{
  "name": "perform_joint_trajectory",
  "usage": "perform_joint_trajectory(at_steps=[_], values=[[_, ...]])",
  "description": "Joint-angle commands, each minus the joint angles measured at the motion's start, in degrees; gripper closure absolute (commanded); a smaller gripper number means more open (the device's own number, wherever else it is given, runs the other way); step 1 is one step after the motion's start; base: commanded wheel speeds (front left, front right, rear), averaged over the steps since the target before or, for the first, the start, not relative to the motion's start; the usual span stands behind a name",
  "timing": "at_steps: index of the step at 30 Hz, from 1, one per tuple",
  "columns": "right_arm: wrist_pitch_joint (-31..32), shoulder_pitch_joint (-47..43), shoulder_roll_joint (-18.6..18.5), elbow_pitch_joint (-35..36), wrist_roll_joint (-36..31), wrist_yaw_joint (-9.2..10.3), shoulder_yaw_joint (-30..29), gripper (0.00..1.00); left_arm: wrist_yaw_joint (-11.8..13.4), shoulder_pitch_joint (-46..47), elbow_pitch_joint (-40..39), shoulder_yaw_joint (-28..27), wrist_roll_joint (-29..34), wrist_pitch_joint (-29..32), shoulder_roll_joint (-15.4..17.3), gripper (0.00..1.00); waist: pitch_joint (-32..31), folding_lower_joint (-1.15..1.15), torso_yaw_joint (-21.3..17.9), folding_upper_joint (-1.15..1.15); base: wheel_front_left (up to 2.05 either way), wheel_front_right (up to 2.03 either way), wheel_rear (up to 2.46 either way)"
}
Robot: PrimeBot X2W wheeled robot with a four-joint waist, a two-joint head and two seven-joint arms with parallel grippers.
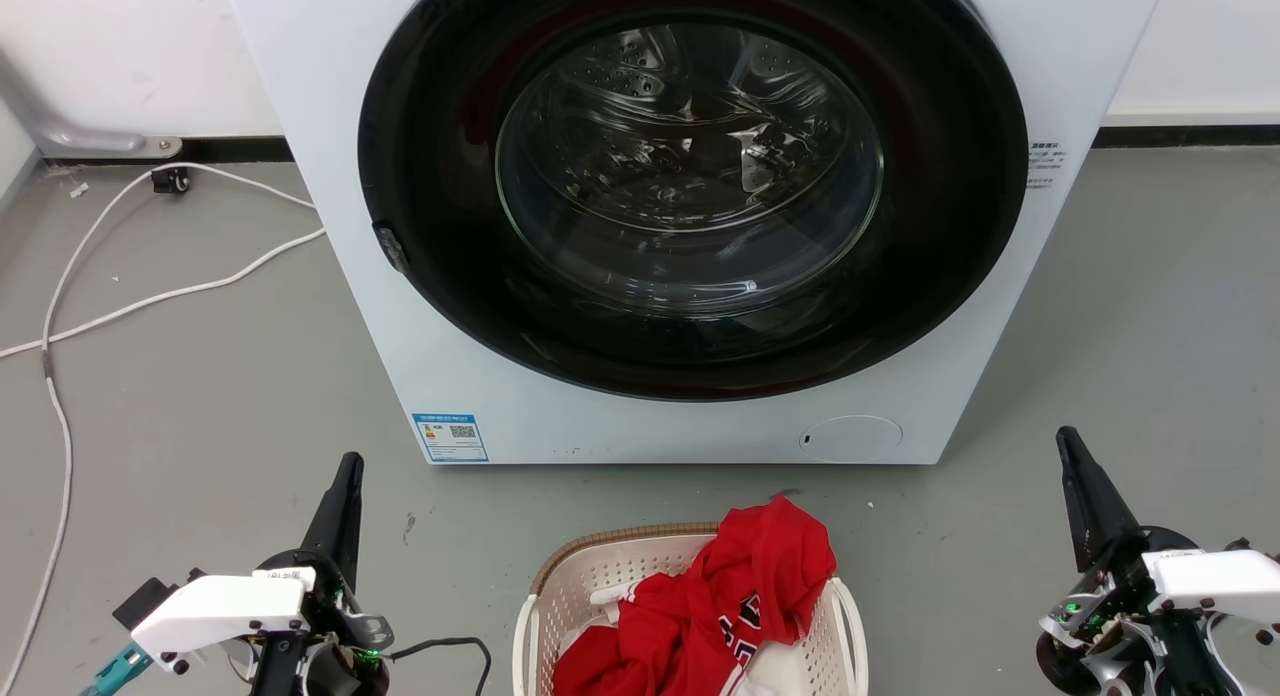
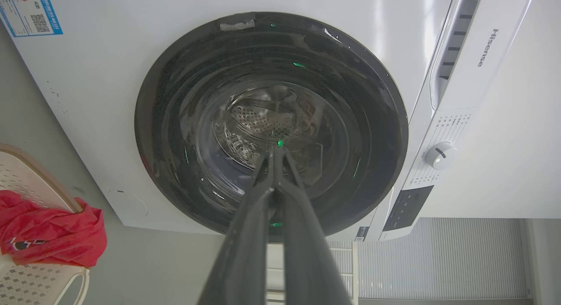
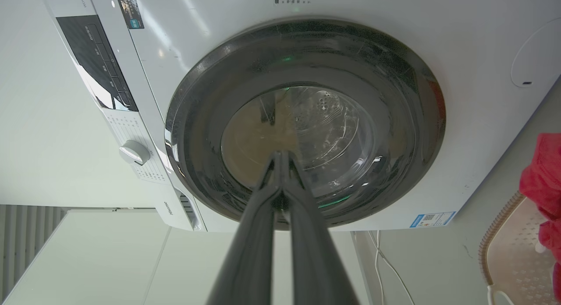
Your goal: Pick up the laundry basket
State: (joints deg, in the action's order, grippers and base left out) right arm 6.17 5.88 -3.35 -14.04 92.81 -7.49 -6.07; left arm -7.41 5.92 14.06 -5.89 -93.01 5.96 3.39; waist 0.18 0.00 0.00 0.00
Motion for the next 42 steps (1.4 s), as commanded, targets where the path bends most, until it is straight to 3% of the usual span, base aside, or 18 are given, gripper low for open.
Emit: perform_joint_trajectory(at_steps=[1, 30, 31, 42], values=[[0.23, 0.68, 0.22, -0.06, -0.1, 0.0, -0.09, 1.0, -0.22, 0.59, 0.08, -0.17, 0.18, 0.32, -0.08, 1.0, 0.0, 0.0, 0.0, 0.0, 0.0, 0.0, 0.0], [0.33, 0.7, 0.32, -0.07, -0.28, 0.0, -0.26, 1.0, -0.21, 0.6, 0.08, -0.39, 0.45, 0.35, -0.24, 1.0, 0.0, 0.0, 0.0, 0.0, 0.0, 0.0, 0.0], [0.16, 0.01, 0.14, -0.01, -0.09, 0.0, -0.18, 0.0, 0.01, 0.03, 0.01, -0.23, 0.08, 0.36, -0.16, 0.0, 0.0, 0.0, 0.0, 0.0, 0.0, 0.0, 0.0], [-2.03, -2.14, 0.33, -0.02, -2.0, 0.01, 1.29, 0.0, 0.07, -2.11, 0.2, 0.7, 1.59, -1.84, -0.48, 0.0, -0.01, 0.0, -0.03, 0.0, 0.0, 0.0, 0.0]])
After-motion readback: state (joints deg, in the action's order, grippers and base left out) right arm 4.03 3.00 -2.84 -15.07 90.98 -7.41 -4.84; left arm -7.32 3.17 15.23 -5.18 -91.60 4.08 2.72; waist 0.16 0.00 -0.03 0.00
